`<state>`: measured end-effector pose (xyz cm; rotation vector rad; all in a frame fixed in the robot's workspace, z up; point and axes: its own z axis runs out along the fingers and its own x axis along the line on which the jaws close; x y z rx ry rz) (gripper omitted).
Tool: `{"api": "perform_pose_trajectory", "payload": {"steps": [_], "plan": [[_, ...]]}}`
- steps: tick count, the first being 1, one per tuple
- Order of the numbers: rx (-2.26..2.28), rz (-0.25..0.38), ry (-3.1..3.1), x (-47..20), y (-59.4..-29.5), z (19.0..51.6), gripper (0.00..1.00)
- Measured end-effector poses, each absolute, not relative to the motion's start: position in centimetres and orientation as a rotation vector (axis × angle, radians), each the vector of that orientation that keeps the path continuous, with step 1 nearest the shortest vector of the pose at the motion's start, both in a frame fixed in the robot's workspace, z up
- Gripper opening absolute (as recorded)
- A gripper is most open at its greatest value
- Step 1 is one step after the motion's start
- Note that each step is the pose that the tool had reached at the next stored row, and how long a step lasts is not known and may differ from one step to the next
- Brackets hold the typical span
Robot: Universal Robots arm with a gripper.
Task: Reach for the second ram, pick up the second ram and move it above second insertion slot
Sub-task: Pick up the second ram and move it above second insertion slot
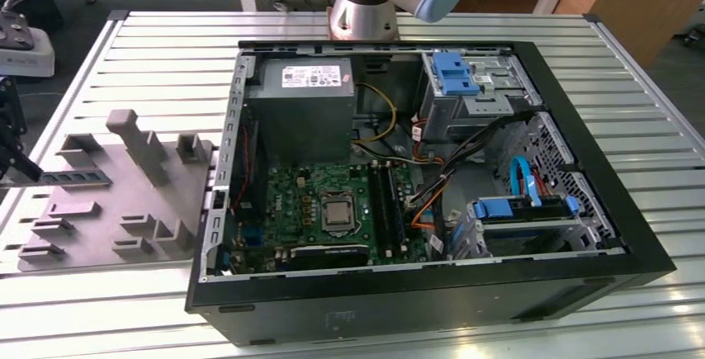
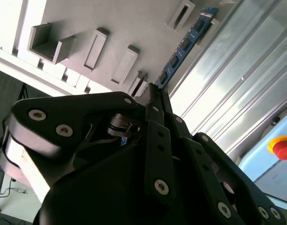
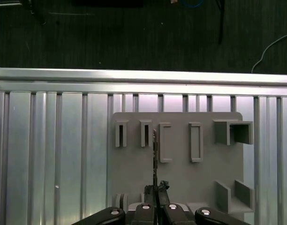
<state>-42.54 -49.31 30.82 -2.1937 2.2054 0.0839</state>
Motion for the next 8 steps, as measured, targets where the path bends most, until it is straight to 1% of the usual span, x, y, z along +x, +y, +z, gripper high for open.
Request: {"api": "perform_pose_trajectory", "payload": {"steps": [8], "plan": [[-2.194,0.084,2.205,-42.5,-49.3,32.7,0.13]]}}
